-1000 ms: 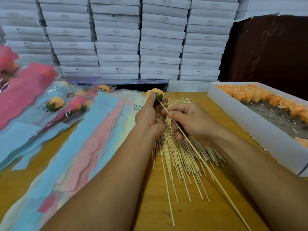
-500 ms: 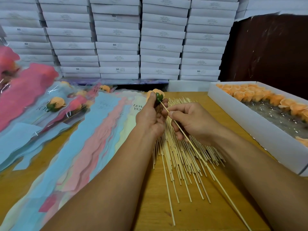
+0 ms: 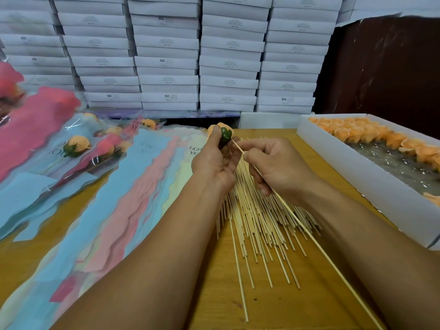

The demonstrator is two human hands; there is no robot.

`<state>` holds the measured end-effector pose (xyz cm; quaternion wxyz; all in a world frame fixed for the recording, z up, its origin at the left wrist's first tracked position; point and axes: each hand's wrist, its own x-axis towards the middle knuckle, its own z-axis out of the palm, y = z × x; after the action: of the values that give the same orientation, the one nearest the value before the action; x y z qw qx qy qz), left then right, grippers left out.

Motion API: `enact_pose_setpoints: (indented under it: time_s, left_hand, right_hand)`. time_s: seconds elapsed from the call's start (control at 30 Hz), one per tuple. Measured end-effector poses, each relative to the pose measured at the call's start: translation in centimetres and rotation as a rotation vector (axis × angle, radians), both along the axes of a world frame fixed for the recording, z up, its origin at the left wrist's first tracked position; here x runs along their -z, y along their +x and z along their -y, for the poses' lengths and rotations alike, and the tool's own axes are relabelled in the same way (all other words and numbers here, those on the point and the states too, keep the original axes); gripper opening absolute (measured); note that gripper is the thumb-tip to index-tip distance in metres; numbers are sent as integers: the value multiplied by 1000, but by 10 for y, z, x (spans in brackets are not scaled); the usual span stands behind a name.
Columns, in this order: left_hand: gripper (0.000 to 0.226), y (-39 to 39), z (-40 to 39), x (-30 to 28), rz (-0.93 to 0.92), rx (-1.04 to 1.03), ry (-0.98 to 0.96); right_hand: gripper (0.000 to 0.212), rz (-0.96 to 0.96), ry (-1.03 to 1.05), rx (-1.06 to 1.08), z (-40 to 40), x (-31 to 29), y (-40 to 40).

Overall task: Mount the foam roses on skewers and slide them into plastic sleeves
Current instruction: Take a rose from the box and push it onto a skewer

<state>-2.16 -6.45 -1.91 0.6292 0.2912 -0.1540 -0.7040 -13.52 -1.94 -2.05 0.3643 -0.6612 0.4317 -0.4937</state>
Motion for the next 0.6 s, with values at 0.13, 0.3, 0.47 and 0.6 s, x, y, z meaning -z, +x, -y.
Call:
enact_pose_setpoints:
  time_s: [0.13, 0.3, 0.47, 0.6]
  left_hand:
    - [37, -1, 0, 0, 22, -10, 9]
    - [38, -2, 0, -1, 30, -2, -13]
    - [33, -2, -1, -1, 11, -6, -28]
    - [32, -2, -2, -1, 3, -4, -34]
  right_hand:
    - [53, 8, -8, -19, -2, -2, 0]
    - [51, 6, 0, -13, -3, -5, 1]
    - [48, 16, -1, -8, -3, -4, 2]
    - [47, 25, 1, -4, -3, -3, 2]
